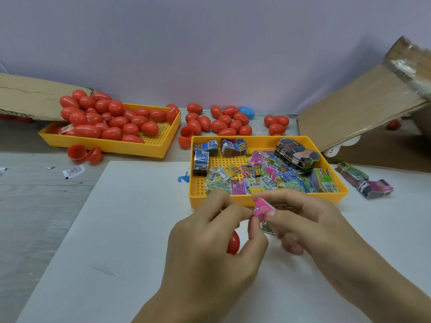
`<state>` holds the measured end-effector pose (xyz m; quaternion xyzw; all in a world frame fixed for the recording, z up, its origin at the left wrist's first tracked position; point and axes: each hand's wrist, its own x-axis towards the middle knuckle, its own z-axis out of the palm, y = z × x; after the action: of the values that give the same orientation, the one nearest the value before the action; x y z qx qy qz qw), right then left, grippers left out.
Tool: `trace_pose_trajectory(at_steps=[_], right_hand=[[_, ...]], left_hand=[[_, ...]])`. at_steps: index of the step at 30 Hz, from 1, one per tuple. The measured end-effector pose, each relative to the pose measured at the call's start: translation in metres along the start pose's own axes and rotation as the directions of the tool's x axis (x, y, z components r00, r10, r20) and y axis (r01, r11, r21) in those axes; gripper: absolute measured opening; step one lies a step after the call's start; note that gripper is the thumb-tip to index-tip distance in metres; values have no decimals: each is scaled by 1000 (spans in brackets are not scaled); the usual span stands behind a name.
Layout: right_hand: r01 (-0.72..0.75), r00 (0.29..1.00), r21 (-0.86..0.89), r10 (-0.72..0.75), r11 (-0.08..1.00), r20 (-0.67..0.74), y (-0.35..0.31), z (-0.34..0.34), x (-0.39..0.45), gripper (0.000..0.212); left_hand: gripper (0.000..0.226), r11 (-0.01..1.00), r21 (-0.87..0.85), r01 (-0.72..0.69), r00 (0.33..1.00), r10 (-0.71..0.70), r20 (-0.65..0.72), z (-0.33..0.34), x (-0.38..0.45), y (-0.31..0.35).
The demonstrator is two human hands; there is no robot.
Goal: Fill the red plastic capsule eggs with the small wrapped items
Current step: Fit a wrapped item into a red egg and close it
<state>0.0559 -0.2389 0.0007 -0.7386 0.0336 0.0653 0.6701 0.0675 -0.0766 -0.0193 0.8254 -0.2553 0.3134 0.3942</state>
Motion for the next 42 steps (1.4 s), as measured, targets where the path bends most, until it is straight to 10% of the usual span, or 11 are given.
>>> trace_pose_trajectory(at_steps=[5,12,23,30,38,42], right_hand=[[172,982,2,-171,985,-80,0,6,-4,21],[56,996,218,-40,974,-78,-1,1,-1,26],[310,933,-100,-322,946,-157,2,-1,-2,16],[349,895,-346,-419,871,-152,1,0,-7,18],[418,869,-230,-461,879,-180,2,2,-9,33],[609,728,-368,-680,703,-93,2,3,-12,25]], left_hand=[[15,994,31,-106,994,106,-4,-1,-2,8],[6,775,-449,444,895,-405,187,-4,6,-1],[22,781,-465,416,909,-356,217,-1,2,6],[26,331,-622,709,704,-384,598,-4,8,4],[26,82,-590,803,556,-458,693,-4,13,2],[22,-23,-579,815,525,-393,755,-9,15,4]])
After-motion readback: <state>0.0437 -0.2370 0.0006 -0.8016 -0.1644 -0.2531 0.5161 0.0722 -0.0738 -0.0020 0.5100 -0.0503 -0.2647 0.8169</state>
